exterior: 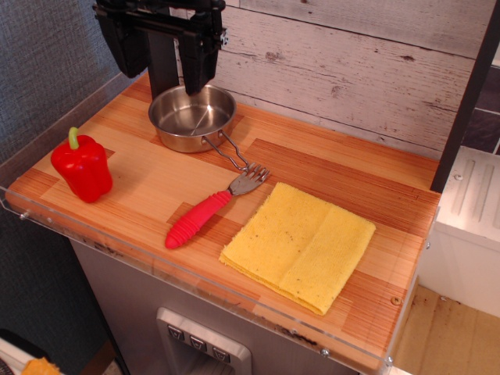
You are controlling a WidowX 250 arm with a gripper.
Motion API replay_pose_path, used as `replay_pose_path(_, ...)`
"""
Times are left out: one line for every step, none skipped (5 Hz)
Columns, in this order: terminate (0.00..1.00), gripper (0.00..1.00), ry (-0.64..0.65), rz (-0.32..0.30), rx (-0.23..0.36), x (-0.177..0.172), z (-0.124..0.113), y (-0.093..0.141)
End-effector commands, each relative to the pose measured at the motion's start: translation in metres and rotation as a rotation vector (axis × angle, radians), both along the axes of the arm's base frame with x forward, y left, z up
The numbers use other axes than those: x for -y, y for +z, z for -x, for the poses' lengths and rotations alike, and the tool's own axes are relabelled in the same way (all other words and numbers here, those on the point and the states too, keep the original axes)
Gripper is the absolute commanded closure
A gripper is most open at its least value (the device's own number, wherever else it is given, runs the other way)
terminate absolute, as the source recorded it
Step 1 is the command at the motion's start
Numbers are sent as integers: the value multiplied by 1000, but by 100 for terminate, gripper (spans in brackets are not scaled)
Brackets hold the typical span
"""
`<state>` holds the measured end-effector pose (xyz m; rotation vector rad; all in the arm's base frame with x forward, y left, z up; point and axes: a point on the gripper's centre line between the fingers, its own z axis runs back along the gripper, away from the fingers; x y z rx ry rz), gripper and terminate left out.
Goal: Put the red capsicum in the pot
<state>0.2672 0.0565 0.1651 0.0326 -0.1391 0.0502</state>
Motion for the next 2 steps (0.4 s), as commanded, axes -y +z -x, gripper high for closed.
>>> replay_pose_path(0,0,0,0,0,0,0,0)
replay_pose_path(0,0,-15,-27,34,-39,16,-3)
